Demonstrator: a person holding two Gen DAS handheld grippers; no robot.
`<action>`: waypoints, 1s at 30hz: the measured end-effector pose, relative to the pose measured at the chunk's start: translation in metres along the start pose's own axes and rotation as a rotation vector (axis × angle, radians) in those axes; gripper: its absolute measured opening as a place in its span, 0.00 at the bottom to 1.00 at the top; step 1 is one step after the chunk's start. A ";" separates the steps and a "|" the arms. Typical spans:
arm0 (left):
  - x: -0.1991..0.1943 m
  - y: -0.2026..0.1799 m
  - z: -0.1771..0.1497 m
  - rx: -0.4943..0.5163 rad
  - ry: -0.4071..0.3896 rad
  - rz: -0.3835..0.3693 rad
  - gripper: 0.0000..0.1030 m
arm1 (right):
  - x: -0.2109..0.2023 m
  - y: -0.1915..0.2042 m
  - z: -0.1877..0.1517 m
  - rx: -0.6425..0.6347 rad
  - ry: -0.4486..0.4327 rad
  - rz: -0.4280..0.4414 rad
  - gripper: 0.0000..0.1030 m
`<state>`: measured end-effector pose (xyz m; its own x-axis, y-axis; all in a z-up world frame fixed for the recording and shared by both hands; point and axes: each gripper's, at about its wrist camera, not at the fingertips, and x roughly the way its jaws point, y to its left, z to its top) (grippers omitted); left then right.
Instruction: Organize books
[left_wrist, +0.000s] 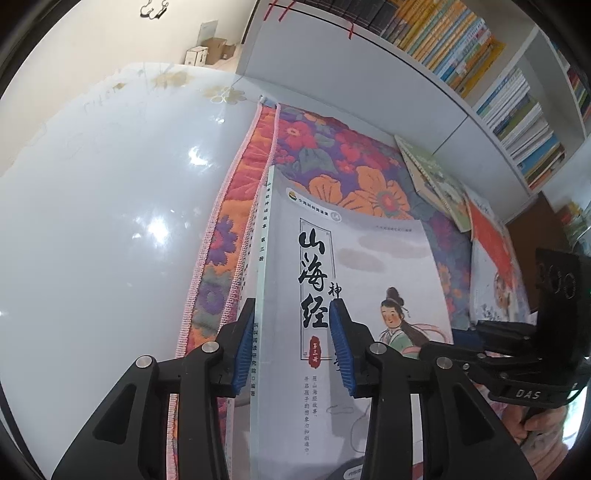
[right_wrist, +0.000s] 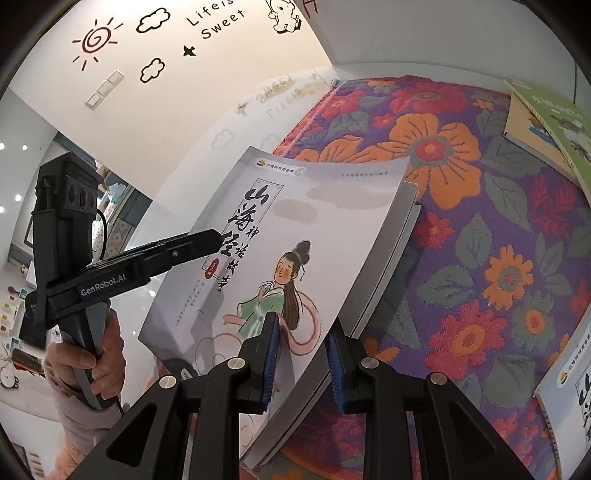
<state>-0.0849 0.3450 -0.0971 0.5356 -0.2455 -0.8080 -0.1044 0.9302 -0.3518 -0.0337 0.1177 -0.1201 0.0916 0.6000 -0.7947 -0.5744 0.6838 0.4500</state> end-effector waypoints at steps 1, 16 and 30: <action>0.000 -0.002 -0.001 0.007 0.002 0.011 0.34 | 0.000 0.000 0.000 0.001 0.001 0.000 0.24; 0.008 0.001 -0.003 0.012 0.032 0.138 0.41 | 0.007 0.003 0.005 -0.005 0.008 -0.013 0.26; 0.008 -0.010 -0.006 0.054 -0.005 0.171 0.40 | 0.002 0.005 0.000 0.060 0.030 -0.063 0.40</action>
<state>-0.0842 0.3324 -0.1030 0.5182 -0.0811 -0.8514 -0.1496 0.9715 -0.1836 -0.0362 0.1228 -0.1195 0.1007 0.5430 -0.8337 -0.5181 0.7440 0.4219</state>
